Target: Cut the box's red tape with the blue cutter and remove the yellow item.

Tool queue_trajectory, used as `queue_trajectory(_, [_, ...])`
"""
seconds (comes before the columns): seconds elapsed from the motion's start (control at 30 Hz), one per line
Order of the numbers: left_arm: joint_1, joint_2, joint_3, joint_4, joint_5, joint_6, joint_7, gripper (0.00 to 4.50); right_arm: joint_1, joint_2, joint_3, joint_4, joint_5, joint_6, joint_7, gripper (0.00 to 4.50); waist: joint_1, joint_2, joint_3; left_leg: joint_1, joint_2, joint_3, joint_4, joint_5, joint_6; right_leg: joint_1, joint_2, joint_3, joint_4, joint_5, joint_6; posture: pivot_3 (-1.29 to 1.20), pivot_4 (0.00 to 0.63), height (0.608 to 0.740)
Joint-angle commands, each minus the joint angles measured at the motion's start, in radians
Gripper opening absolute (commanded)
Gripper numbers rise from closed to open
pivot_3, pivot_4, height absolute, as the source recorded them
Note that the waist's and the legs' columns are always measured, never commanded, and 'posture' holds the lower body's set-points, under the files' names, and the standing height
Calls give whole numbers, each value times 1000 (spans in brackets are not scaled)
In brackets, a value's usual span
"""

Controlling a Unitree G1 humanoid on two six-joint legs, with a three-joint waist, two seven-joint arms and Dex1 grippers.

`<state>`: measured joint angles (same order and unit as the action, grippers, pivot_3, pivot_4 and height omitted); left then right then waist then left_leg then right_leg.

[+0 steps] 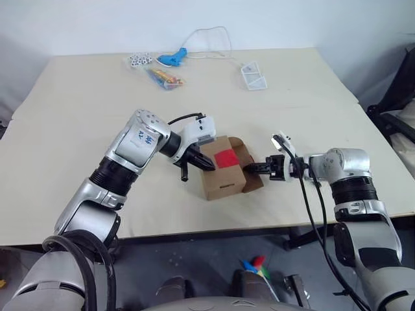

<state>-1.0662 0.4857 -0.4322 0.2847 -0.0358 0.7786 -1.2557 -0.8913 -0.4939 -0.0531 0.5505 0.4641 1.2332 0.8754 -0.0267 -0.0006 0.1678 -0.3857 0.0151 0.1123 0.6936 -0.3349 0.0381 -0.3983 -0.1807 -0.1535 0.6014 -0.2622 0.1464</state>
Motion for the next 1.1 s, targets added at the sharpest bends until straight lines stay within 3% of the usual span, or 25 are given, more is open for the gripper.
queue_trajectory(0.03, [25, -15, -55, 53, 33, -7, 14, 0, 15, -7, -49, -105, 33, 49, -48, 20, 2, 0, 0, 0, 0, 0, 0, 0, 0, 0, 0, 0, 0, 0, 0, 0, 150, 740])
queue_trajectory(0.37, [35, -47, -36, 103, 48, -47, 52, 0, 58, -15, -187, -544, 98, 356, -244, 20, 39, 3, 1, -4, 1, -3, 4, 0, 2, 0, -3, -1, 0, 0, 0, 0, 150, 740])
queue_trajectory(0.5, [31, -69, -25, 135, 55, -67, 71, 0, 72, -18, -184, -650, 153, 381, -316, 20, 52, 3, 1, -4, 0, -4, 5, 0, 3, 0, -5, -1, -1, 0, 0, 0, 150, 740])
queue_trajectory(1.1, [7, -149, 20, 212, 51, -108, 123, 0, 43, -151, -95, -731, 536, 381, -715, 20, 55, 3, 0, -6, -1, -7, 5, 1, 6, 5, -5, -2, -10, 0, 0, 0, 150, 740])
